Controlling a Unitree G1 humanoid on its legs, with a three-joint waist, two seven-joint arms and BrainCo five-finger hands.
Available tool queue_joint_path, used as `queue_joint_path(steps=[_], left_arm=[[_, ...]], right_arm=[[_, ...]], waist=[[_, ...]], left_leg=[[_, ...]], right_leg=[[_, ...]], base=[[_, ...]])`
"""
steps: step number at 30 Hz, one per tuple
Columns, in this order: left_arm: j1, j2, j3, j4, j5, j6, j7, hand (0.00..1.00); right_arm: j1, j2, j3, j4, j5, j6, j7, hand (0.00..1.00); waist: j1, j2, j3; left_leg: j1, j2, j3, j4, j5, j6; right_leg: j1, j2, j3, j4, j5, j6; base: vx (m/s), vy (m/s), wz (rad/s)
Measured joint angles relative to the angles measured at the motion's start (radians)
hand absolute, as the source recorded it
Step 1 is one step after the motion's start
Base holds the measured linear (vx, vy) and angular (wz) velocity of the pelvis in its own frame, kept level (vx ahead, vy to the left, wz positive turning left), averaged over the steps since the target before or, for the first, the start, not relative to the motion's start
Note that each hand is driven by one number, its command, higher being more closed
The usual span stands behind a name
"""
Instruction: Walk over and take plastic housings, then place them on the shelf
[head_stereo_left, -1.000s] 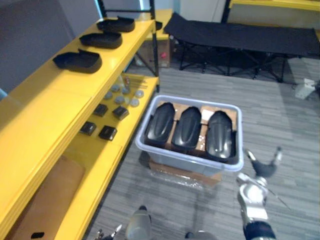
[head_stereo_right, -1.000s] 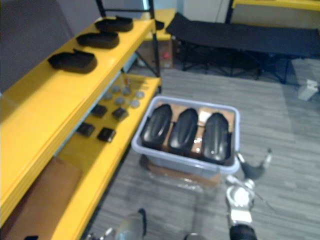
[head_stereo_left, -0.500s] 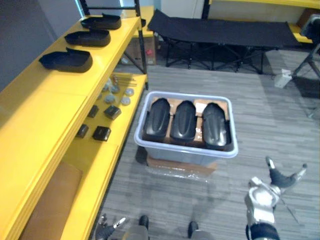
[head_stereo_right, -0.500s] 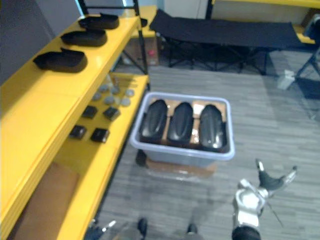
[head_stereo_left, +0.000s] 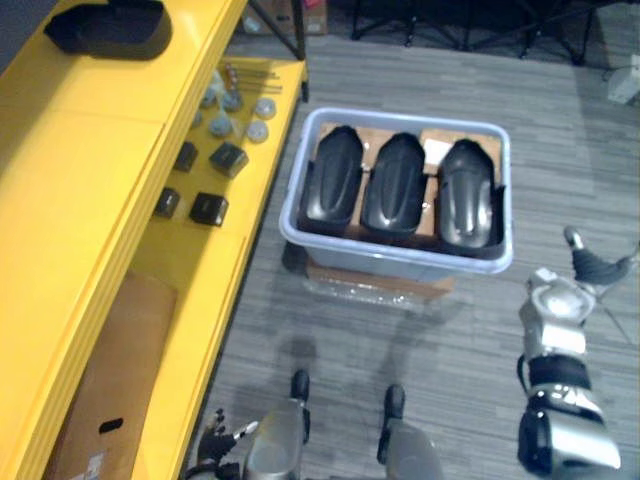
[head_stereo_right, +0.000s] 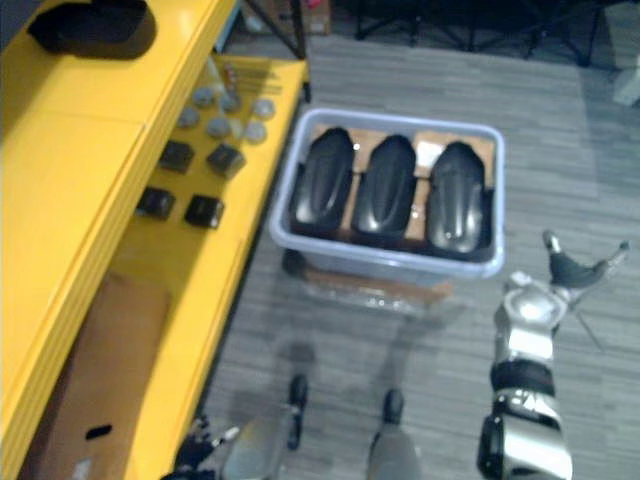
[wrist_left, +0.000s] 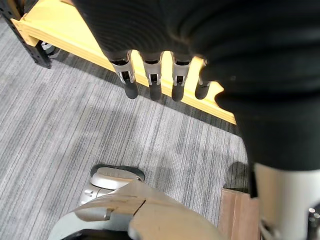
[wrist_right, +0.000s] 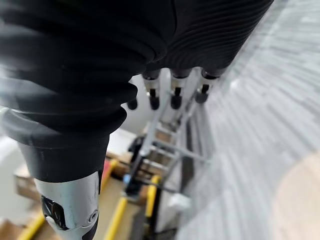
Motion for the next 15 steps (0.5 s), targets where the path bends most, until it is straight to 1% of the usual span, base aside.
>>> queue_joint_path(steps=[1, 3, 4, 6, 8, 11, 12, 14, 15], left_arm=[[-0.014, 0.0, -0.01, -0.005, -0.002, -0.001, 0.0, 0.0], [-0.02, 0.007, -0.035, -0.024, -0.017, -0.004, 0.0, 0.0], [-0.02, 0.01, -0.041, -0.031, -0.039, -0.008, 0.0, 0.0], [-0.021, 0.013, -0.068, -0.031, -0.056, -0.015, 0.001, 0.0], [-0.022, 0.009, -0.091, -0.033, -0.08, -0.022, 0.002, 0.0], [-0.024, 0.007, -0.121, -0.032, -0.119, -0.022, 0.008, 0.0], [-0.028, 0.006, -0.124, -0.032, -0.12, -0.022, 0.008, 0.0], [-0.045, 0.005, -0.143, -0.029, -0.15, -0.021, 0.008, 0.0], [-0.05, 0.0, -0.146, -0.027, -0.157, -0.021, 0.008, 0.0]], right_arm=[[-0.037, -0.044, 0.001, 0.037, 0.012, 0.0, 0.006, 0.0], [-0.093, -0.1, 0.003, 0.094, 0.02, 0.001, 0.022, 0.0], [-0.141, -0.143, 0.016, 0.139, 0.021, 0.013, 0.024, 0.0], [-0.203, -0.192, 0.041, 0.194, 0.042, 0.036, 0.024, 0.0], [-0.281, -0.247, 0.073, 0.255, 0.062, 0.05, 0.019, 0.0], [-0.36, -0.293, 0.092, 0.307, 0.066, 0.057, -0.008, 0.0], [-0.375, -0.303, 0.092, 0.318, 0.069, 0.058, -0.012, 0.0], [-0.415, -0.335, 0.092, 0.344, 0.08, 0.069, -0.025, 0.0], [-0.436, -0.355, 0.102, 0.357, 0.081, 0.082, -0.025, 0.0]], waist=[[-0.001, 0.007, 0.021], [0.0, 0.016, 0.044], [0.001, 0.022, 0.053], [0.002, 0.032, 0.059], [0.005, 0.054, 0.073], [0.009, 0.082, 0.087], [0.01, 0.087, 0.092], [0.022, 0.102, 0.113], [0.027, 0.114, 0.122]], left_leg=[[-0.02, -0.003, -0.007, 0.013, 0.0, 0.001], [-0.046, -0.004, -0.011, 0.032, 0.0, 0.001], [-0.066, -0.004, -0.012, 0.04, 0.0, 0.002], [-0.079, -0.008, -0.013, 0.043, 0.003, 0.005], [-0.081, -0.014, -0.011, 0.042, 0.005, 0.008], [-0.106, -0.02, -0.01, 0.038, 0.01, 0.012], [-0.114, -0.021, -0.011, 0.038, 0.013, 0.011], [-0.121, -0.021, -0.009, 0.036, 0.021, 0.01], [-0.123, -0.023, -0.008, 0.034, 0.022, 0.01]], right_leg=[[-0.016, -0.002, -0.007, 0.01, 0.0, 0.0], [-0.037, -0.003, -0.011, 0.024, 0.0, 0.0], [-0.054, -0.003, -0.011, 0.032, 0.0, 0.0], [-0.072, -0.007, -0.011, 0.043, 0.0, 0.0], [-0.084, -0.015, -0.01, 0.059, -0.003, -0.004], [-0.119, -0.022, -0.009, 0.082, -0.01, -0.004], [-0.13, -0.023, -0.009, 0.088, -0.01, -0.005], [-0.15, -0.025, -0.008, 0.106, -0.013, -0.007], [-0.16, -0.03, -0.008, 0.123, -0.022, -0.005]], base=[[-0.09, 0.035, 0.14], [-0.08, 0.024, 0.08], [-0.07, 0.019, 0.02], [-0.02, 0.007, 0.02], [0.0, 0.0, 0.0], [-0.01, 0.004, 0.01], [0.0, 0.0, 0.0], [0.0, 0.0, 0.0], [0.0, 0.0, 0.0]])
